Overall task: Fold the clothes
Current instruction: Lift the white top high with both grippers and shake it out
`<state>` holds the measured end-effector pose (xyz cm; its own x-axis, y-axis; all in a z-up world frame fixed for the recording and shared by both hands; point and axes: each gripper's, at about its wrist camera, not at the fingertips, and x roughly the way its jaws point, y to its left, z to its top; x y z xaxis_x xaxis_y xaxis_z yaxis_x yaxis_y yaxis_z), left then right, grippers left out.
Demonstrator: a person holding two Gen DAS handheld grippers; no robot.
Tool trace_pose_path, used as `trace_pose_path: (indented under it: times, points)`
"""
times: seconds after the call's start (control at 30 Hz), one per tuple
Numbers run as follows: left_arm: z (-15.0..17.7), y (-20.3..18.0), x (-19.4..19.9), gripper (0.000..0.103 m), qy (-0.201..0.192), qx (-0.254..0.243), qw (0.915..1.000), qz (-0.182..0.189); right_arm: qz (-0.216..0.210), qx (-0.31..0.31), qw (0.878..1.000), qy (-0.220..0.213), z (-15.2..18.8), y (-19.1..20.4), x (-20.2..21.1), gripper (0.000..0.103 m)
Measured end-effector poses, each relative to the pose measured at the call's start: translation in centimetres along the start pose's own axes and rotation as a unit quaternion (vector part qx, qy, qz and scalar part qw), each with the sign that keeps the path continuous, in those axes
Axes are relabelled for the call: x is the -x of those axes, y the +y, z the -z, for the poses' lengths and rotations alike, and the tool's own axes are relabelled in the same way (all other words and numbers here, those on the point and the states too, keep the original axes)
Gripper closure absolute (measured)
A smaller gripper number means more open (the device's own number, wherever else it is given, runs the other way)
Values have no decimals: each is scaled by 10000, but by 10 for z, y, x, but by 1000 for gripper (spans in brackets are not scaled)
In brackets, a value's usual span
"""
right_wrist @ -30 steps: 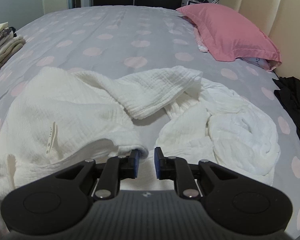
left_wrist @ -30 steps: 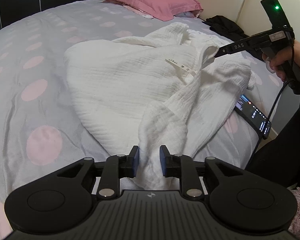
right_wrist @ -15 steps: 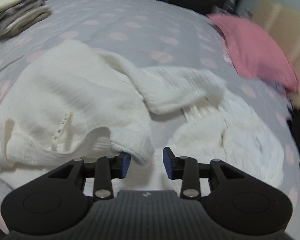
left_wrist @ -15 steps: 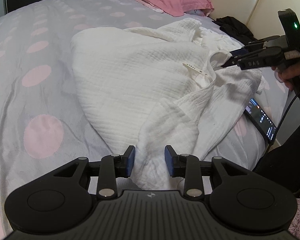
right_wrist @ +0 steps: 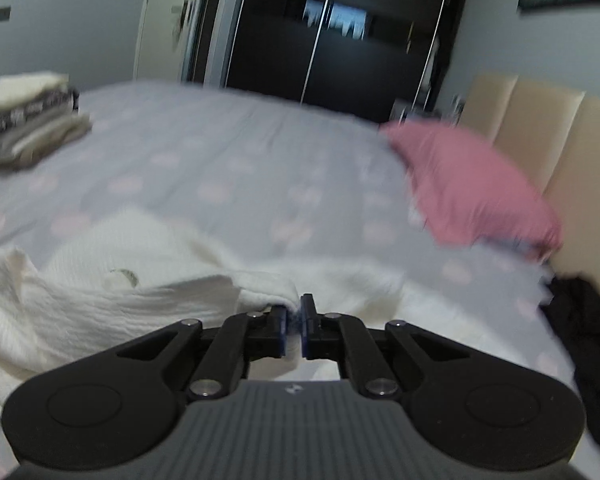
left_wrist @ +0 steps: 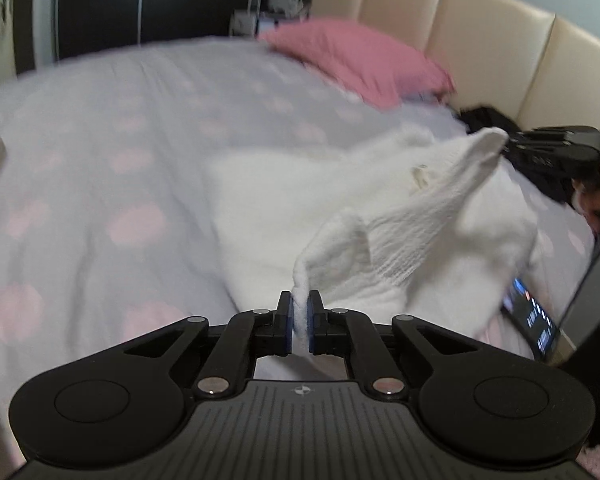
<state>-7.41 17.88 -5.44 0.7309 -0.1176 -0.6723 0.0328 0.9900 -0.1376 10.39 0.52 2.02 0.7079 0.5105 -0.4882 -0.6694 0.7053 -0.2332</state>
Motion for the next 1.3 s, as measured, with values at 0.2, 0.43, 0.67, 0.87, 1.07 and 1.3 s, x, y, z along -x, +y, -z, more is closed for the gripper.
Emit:
trace_pose_path:
  times: [0.2, 0.43, 0.67, 0.87, 1.07, 1.3]
  points:
    - [-60, 15, 76, 99, -1290, -17, 9910, -347, 329, 225, 9934, -1074, -76, 2, 62, 96]
    - [-119, 13, 187, 99, -2820, -222, 9570, -645, 503, 359, 9719, -2272, -163, 3, 146, 96]
    - [-137, -15, 265, 99, -3794, -546, 9202, -791, 562, 112, 9554, -2898, -189, 2, 207, 96]
    - [-124, -46, 310, 99, -4511, -660, 8870, -732, 802, 429, 9396, -3301, -184, 18, 253, 96]
    - [-125, -65, 347, 99, -5032, -804, 8568, -784, 563, 460, 9420, -3276, -178, 28, 275, 96]
    - [-124, -83, 382, 99, -5412, -880, 8320, -846, 630, 590, 9218, -3780, -178, 34, 321, 96]
